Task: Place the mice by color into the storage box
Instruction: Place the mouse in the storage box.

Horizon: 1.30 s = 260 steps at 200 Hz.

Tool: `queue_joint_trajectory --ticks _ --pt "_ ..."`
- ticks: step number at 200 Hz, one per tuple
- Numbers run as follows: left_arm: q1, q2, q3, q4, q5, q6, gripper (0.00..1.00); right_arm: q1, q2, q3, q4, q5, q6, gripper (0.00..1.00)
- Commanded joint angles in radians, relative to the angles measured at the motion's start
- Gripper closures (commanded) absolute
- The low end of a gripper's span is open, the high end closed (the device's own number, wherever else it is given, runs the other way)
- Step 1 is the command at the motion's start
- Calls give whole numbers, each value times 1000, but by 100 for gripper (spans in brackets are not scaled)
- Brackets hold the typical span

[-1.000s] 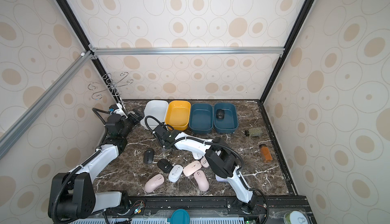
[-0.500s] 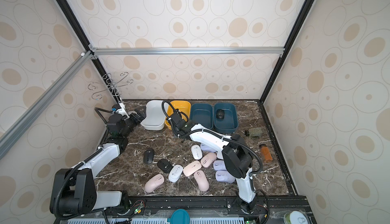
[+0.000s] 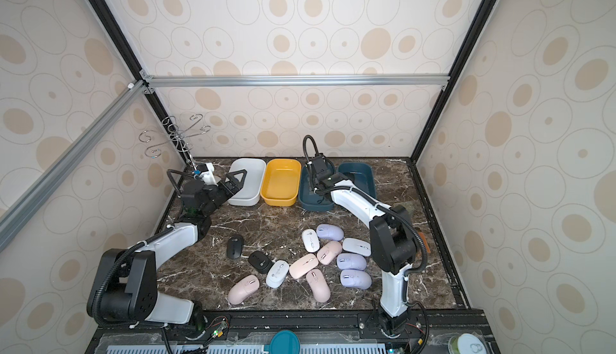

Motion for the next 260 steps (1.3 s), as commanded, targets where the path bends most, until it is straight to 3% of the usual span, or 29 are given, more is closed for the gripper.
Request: queue_joint_trajectory --ticks 1,45,115,157,260 --pt "-25 9 39 54 54 -23 0 -72 -7 -6 44 -41 -36 48" --pt "-68 42 55 63 94 -19 0 -209 40 -2 106 -65 -61 48" --pt "-107 72 67 65 121 -3 0 -372 202 195 -37 -166 -126 47" --pt "-107 83 67 70 125 -9 0 -388 275 276 -114 -197 -191 48" --pt "-109 101 66 87 148 -24 1 -405 434 425 -222 -159 -207 46"
